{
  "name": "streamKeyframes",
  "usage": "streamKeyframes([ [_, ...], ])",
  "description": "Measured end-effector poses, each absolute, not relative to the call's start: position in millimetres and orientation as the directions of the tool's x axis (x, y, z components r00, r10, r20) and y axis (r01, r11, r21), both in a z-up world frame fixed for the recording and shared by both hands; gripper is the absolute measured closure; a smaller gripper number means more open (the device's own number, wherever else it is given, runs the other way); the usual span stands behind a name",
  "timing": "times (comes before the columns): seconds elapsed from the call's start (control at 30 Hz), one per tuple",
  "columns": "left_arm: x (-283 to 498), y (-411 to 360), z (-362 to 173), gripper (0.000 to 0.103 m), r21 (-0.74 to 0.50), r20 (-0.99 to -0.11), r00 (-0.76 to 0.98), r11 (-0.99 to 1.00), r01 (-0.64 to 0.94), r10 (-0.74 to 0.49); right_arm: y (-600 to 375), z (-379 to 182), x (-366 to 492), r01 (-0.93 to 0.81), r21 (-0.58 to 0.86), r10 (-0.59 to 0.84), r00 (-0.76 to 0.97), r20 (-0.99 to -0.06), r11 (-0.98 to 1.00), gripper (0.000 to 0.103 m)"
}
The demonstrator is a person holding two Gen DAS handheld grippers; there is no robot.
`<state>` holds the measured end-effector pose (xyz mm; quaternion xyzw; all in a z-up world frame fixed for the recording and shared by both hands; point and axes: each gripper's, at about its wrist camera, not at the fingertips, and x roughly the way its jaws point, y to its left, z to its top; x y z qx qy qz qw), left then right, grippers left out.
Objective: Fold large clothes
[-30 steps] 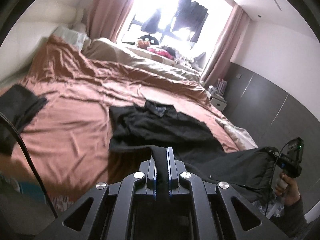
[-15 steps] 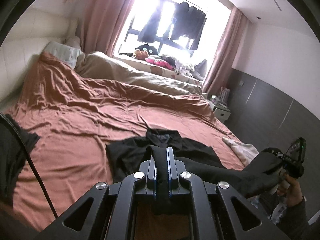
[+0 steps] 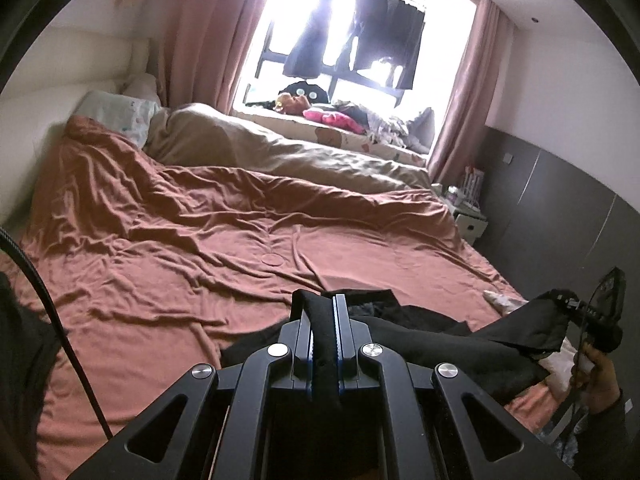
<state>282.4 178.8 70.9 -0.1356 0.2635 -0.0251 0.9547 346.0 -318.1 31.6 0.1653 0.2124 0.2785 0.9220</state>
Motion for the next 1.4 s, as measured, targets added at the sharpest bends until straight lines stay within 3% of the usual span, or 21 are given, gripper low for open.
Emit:
streamKeyframes([
  [0.47, 401, 214, -23, 0.095, -0.266, -0.646, 0.757, 0.959, -0.101, -0.1, -262, 4, 460, -0.33, 0.443, 0.53, 0.705, -0.472, 0.834, 0.101],
  [0.67, 431, 225, -69, 0.095, -0.28, -0.712, 0.695, 0.948, -0.152, -0.099, -231, -5, 497, -0.262, 0.395, 0.455, 0.699, -0.551, 0.88, 0.095],
  [0.7, 434, 227, -74, 0.093, -0.287, -0.72, 0.686, 0.944, -0.161, -0.102, -228, -4, 501, -0.251, 0.385, 0.441, 0.701, -0.561, 0.888, 0.089],
  [0.77, 441, 231, -82, 0.089, -0.293, -0.74, 0.665, 0.938, -0.183, -0.101, -217, -2, 507, -0.236, 0.369, 0.42, 0.705, -0.571, 0.899, 0.049],
  [0.8, 442, 232, -83, 0.083, -0.296, -0.745, 0.66, 0.936, -0.191, -0.101, -216, -1, 506, -0.238, 0.367, 0.418, 0.71, -0.566, 0.9, 0.001],
  [0.87, 442, 233, -82, 0.065, -0.308, -0.738, 0.666, 0.932, -0.189, -0.109, -210, 4, 504, -0.251, 0.364, 0.423, 0.727, -0.54, 0.897, 0.0],
  [0.9, 441, 232, -79, 0.029, -0.29, -0.737, 0.671, 0.937, -0.197, -0.087, -206, 5, 503, -0.257, 0.358, 0.424, 0.728, -0.54, 0.898, 0.0],
  [0.93, 437, 231, -74, 0.001, -0.256, -0.729, 0.683, 0.944, -0.208, -0.047, -205, 7, 502, -0.264, 0.361, 0.431, 0.724, -0.538, 0.895, 0.0],
  [1.1, 422, 237, -61, 0.001, -0.262, -0.701, 0.712, 0.944, -0.201, -0.043, -205, 10, 497, -0.259, 0.339, 0.417, 0.704, -0.575, 0.904, 0.0],
  [1.27, 415, 235, -89, 0.003, -0.256, -0.787, 0.608, 0.952, -0.167, -0.105, -213, 11, 487, -0.285, 0.25, 0.379, 0.679, -0.629, 0.925, 0.0],
  [1.4, 404, 233, -118, 0.021, -0.301, -0.816, 0.552, 0.94, -0.159, -0.168, -219, 6, 482, -0.307, 0.197, 0.354, 0.637, -0.685, 0.931, 0.005],
])
